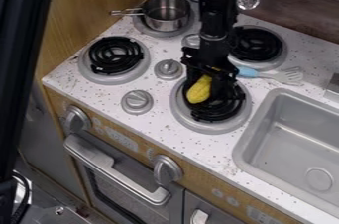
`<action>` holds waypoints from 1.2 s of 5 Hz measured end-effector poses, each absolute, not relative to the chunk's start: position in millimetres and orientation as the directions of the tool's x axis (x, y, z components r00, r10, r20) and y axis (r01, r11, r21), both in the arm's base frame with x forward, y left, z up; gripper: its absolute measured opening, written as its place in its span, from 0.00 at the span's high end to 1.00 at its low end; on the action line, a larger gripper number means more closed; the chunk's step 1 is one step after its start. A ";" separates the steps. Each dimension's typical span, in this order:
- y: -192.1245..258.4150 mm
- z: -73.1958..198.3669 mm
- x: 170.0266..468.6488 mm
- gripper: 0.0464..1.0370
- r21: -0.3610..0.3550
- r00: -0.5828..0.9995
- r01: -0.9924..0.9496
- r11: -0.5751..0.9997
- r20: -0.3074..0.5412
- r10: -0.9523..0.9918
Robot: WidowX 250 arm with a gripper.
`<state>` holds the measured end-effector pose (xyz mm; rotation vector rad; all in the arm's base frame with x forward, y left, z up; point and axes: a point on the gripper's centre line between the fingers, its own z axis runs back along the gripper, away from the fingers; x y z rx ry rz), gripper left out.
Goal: Moved the yellow corn on top of the left burner
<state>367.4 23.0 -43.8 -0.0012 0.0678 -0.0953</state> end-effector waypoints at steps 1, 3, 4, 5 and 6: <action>62.7 -34.5 363.9 0.40 0.047 0.999 0.020 0.999 -0.052 -0.018; 158.0 -21.1 363.5 0.40 0.130 0.987 -0.156 0.979 -0.023 0.160; 185.8 -27.3 366.6 0.40 0.133 0.983 -0.176 0.975 -0.021 0.180; 195.3 -37.6 369.0 0.40 0.115 0.979 -0.192 0.975 -0.046 0.199; 204.7 -36.3 366.2 0.35 0.115 0.977 -0.201 0.973 -0.043 0.207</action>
